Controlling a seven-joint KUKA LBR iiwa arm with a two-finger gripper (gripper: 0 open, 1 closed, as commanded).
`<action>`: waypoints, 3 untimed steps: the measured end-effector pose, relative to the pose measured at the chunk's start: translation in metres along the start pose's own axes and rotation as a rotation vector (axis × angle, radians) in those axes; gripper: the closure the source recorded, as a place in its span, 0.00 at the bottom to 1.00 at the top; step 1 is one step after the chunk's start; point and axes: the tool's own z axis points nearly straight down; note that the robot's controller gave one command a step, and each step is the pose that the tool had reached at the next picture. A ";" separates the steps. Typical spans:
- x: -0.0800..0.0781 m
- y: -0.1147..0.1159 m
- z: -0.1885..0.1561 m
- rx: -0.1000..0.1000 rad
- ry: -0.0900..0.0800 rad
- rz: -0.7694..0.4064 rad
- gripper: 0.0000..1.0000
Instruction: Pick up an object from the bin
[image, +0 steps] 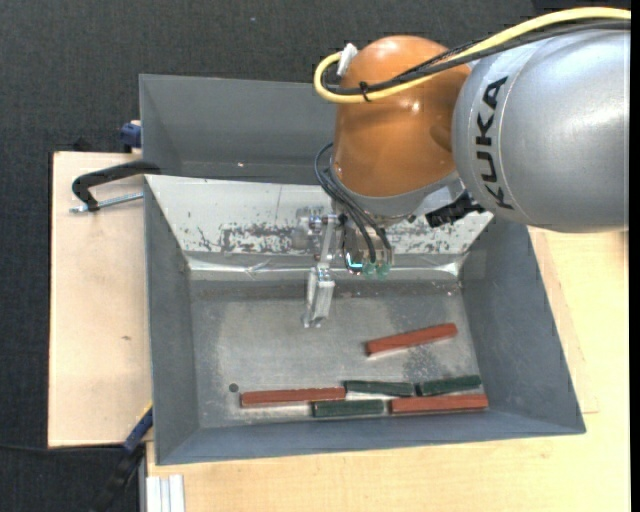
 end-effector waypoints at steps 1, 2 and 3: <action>-0.002 -0.001 -0.005 -0.001 -0.008 0.003 0.00; 0.012 -0.011 0.038 -0.002 -0.013 -0.054 0.00; 0.020 -0.036 0.097 -0.001 -0.010 -0.074 0.00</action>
Offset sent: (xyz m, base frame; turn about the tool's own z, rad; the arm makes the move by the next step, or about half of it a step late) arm -0.0546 -0.0414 -0.1576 -0.1981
